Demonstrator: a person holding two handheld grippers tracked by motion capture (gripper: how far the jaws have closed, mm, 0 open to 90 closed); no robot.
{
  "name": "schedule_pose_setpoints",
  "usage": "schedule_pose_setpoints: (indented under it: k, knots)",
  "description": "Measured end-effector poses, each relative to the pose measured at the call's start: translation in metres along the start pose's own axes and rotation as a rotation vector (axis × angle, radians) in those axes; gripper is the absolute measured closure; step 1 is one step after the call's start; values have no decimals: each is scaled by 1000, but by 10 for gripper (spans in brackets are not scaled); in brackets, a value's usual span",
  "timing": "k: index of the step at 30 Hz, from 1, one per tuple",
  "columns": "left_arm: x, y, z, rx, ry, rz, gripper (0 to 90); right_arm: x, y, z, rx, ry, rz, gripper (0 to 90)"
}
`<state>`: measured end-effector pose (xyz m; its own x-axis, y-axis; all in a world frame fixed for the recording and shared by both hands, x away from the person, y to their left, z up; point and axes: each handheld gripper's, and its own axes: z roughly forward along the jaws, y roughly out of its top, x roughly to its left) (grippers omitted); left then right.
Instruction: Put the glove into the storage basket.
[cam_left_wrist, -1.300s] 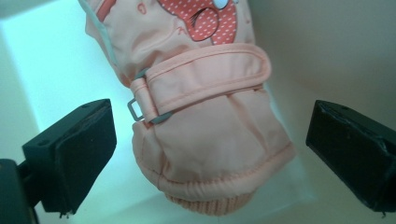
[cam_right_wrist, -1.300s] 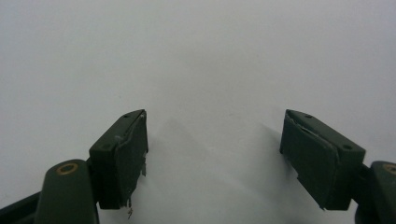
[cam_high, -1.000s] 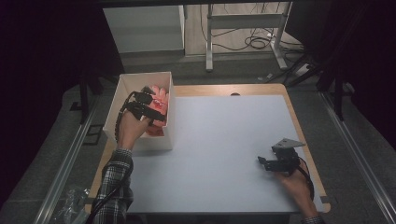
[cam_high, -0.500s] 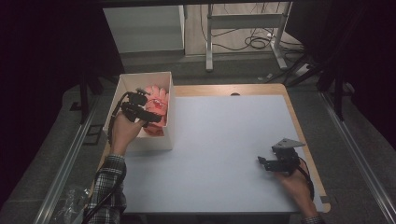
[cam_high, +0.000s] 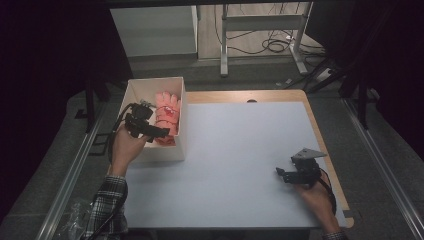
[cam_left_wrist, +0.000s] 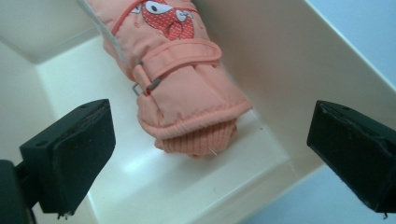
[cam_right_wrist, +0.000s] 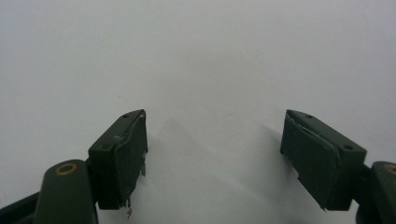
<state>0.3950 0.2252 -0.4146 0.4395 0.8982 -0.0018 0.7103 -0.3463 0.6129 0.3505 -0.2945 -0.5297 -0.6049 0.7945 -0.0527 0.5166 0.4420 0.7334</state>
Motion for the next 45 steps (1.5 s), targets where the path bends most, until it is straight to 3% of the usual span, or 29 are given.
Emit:
schedule_pose_setpoints:
  k: [23, 33, 45]
  knots:
    - [-31, -36, -19, -97, -88, 53, 7, 0, 0, 0, 3, -3, 1, 224]
    - [-49, -50, -17, -110, -108, 86, 6, 0, 0, 0, 3, -4, 0, 222]
    - [-81, -58, -4, -115, -180, 134, 7, 0, 0, 0, 3, -5, 1, 220]
